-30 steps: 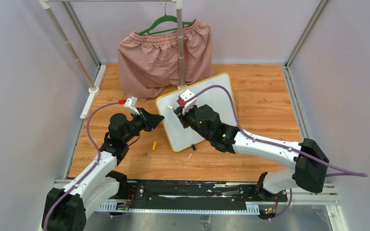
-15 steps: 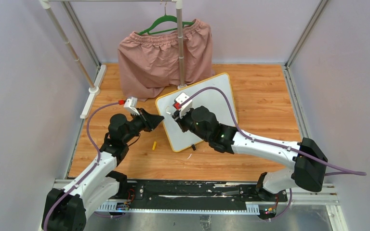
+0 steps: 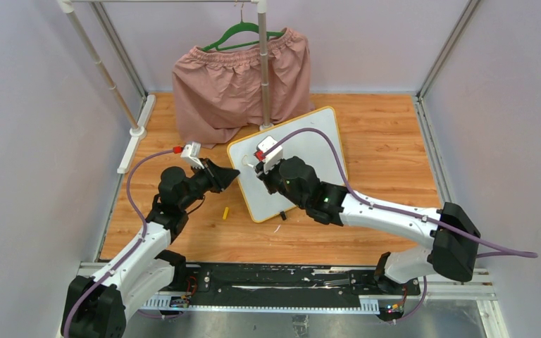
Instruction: Write a sentence on the whiteboard
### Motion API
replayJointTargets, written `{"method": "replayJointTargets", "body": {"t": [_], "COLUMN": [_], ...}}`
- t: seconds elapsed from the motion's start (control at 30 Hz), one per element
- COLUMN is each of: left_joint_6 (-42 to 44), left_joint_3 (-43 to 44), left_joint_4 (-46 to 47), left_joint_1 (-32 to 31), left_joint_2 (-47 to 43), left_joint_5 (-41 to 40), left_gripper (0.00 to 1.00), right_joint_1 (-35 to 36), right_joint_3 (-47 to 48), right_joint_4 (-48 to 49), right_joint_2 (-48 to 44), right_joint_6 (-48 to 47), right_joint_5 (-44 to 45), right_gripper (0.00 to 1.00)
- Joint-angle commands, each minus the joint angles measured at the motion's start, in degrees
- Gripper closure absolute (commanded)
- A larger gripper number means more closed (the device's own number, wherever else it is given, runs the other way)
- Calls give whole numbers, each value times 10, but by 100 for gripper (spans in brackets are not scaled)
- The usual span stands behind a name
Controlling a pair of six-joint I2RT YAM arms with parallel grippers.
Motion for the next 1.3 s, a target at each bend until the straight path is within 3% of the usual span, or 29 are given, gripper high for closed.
{"method": "replayJointTargets", "body": {"t": [0.0,0.6,1.27], "left_joint_6": [4,4,4], "left_joint_3": [-4,-3,-5], "left_joint_4": [11,11,11], "left_joint_1": [1,1,1], "left_joint_2": [-11,-13,-14], "left_joint_5": [14,16,17], "left_gripper": [100,100,100], "right_joint_1": [2,5,29], "right_joint_3": [-2,-26,18], "right_joint_4": [-28,-63,-50], "right_joint_2": [-9,-18,10], "right_joint_6": [-5,25,23], "right_joint_5": [46,5,-24], "right_gripper": [100,100,100]}}
